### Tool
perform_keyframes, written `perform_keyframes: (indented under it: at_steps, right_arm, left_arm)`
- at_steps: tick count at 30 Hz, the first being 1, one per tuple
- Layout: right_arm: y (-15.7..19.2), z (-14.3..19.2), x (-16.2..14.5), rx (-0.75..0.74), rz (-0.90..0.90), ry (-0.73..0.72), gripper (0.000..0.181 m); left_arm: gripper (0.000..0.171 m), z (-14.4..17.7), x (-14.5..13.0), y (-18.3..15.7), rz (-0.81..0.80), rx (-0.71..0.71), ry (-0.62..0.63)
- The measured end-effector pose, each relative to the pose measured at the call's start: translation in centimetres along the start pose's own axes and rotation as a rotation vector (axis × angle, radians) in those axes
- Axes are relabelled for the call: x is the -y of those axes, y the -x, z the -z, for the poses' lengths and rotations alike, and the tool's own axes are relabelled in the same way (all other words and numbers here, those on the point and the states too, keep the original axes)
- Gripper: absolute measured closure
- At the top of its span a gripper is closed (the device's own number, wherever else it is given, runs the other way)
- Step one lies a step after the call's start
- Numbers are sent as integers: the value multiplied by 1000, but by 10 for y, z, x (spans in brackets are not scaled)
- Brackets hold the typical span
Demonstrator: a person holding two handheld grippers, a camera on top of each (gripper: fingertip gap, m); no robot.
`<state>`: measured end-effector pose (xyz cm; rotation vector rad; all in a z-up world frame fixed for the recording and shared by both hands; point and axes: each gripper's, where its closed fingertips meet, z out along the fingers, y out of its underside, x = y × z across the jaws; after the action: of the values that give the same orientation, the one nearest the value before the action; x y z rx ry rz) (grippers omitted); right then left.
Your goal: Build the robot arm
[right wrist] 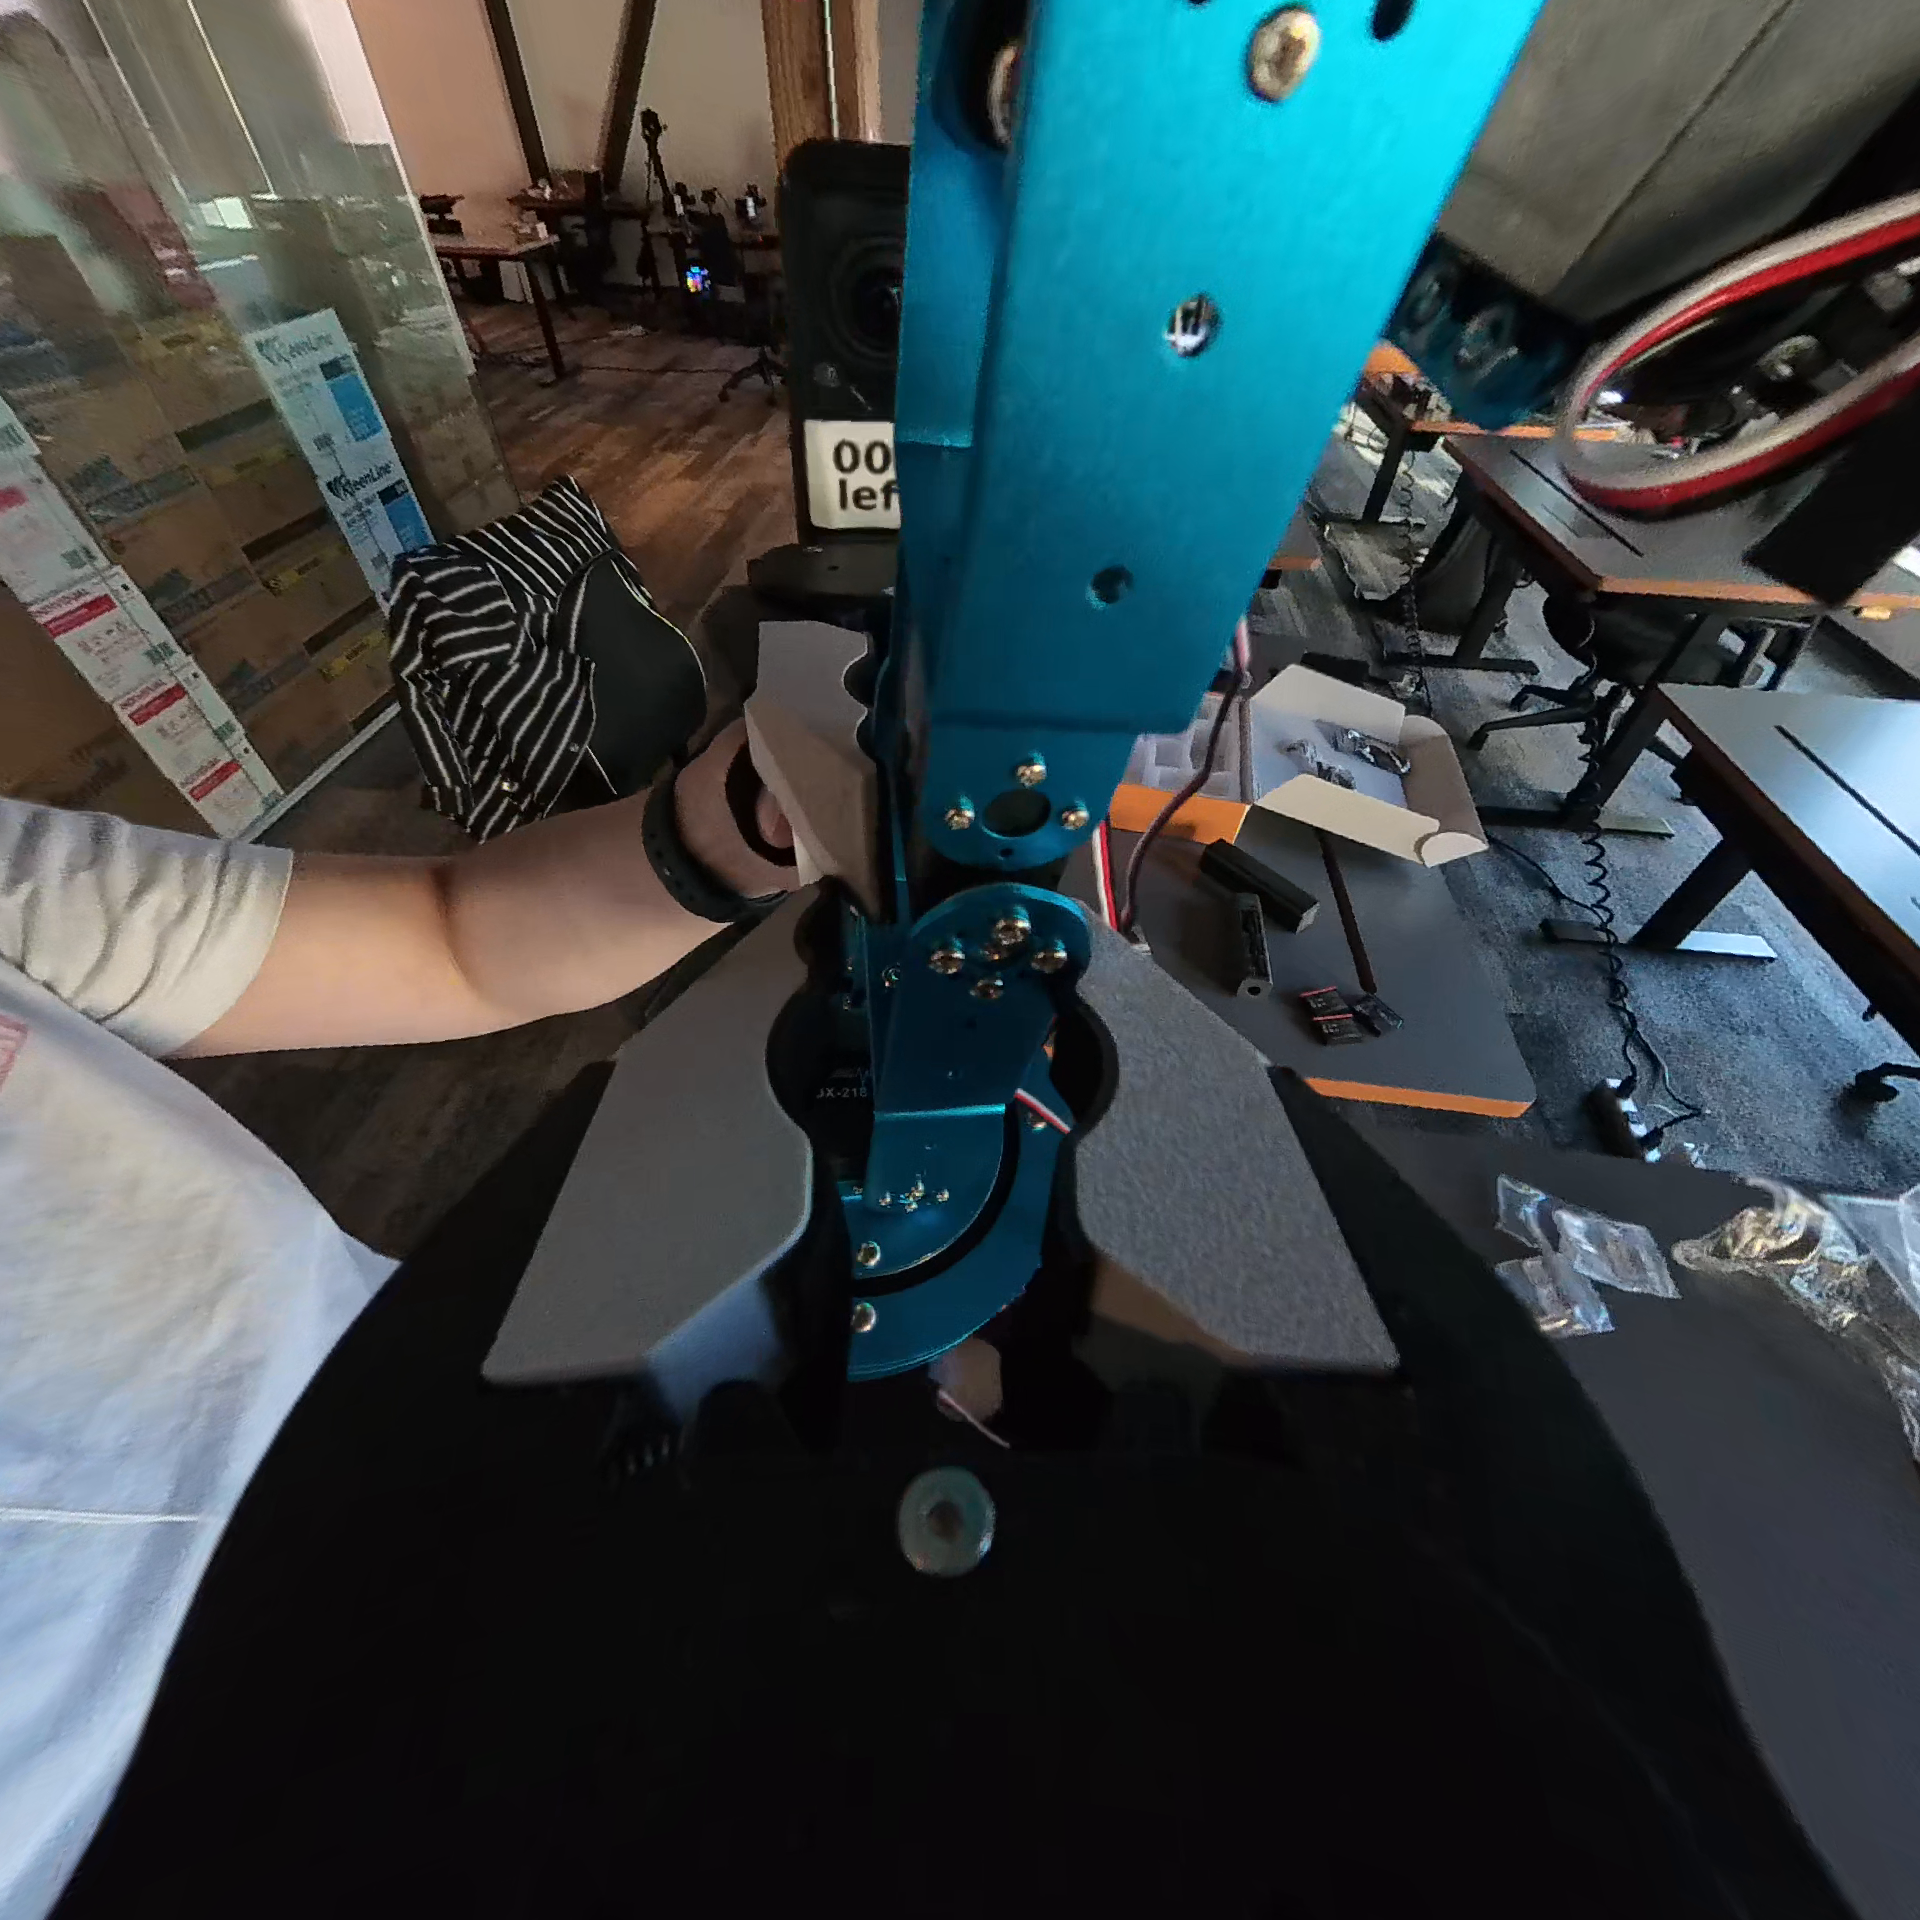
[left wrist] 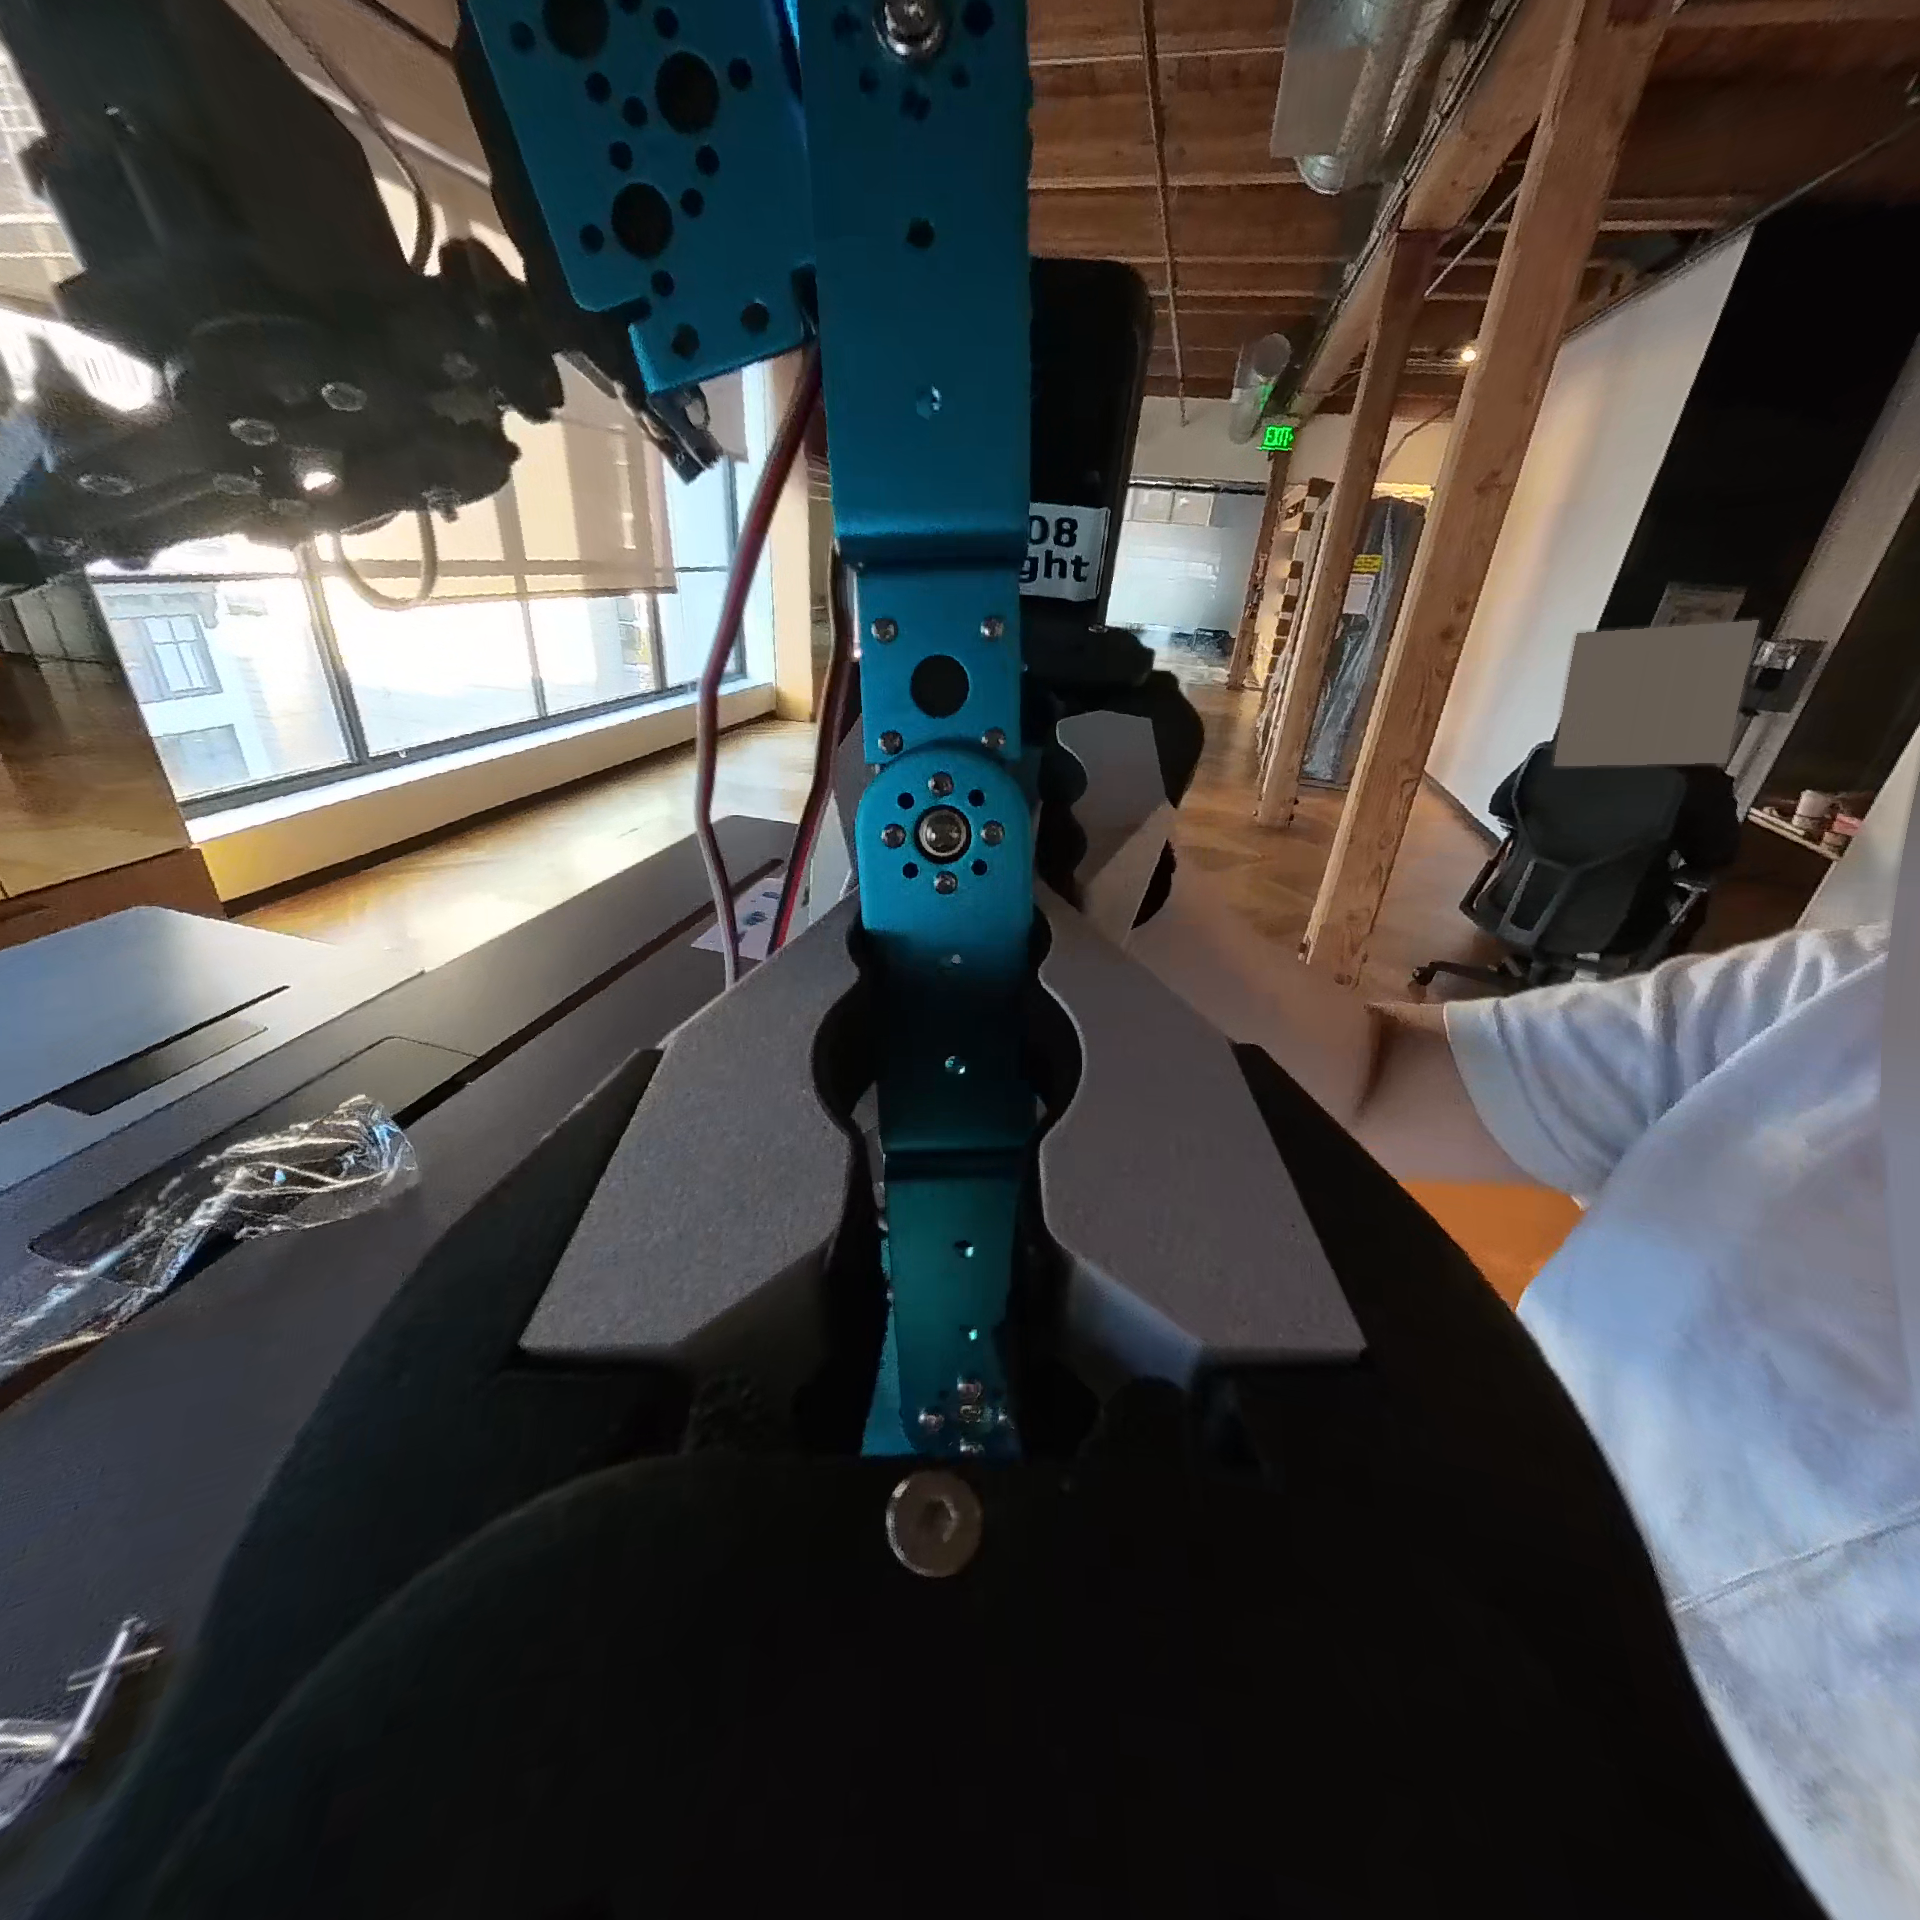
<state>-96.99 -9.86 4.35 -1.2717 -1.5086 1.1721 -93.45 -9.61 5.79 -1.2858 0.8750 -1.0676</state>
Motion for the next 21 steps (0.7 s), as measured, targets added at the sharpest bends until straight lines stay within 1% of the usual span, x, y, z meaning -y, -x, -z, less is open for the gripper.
perform_keyframes:
  at_steps: [3, 6, 8, 11, 15, 18, 21]
  right_arm:
    - [-14, 1, 10, 8, -1, 20, 146]
    - [-42, -1, 12, -3, -6, 42, 146]
    - [-61, -3, 8, -11, -15, 59, 146]
    - [-86, -7, -6, -29, -11, 77, 146]
    - [-110, -17, -32, -29, -61, 65, 146]
    - [-117, -24, -56, -14, -94, 66, 146]
    - [-115, -31, -76, -7, -109, 75, 146]
  left_arm:
    - [153, -2, 11, 12, -6, 9, 22]
    - [153, -4, 16, 38, -16, 7, 40]
    - [152, -5, 13, 58, -32, 9, 62]
    - [152, -6, 1, 85, -45, 5, 94]
    - [152, -5, -24, 112, -1, -2, 103]
    - [152, -1, -47, 122, 47, 2, 105]
    - [152, 2, -68, 124, 71, 3, 104]
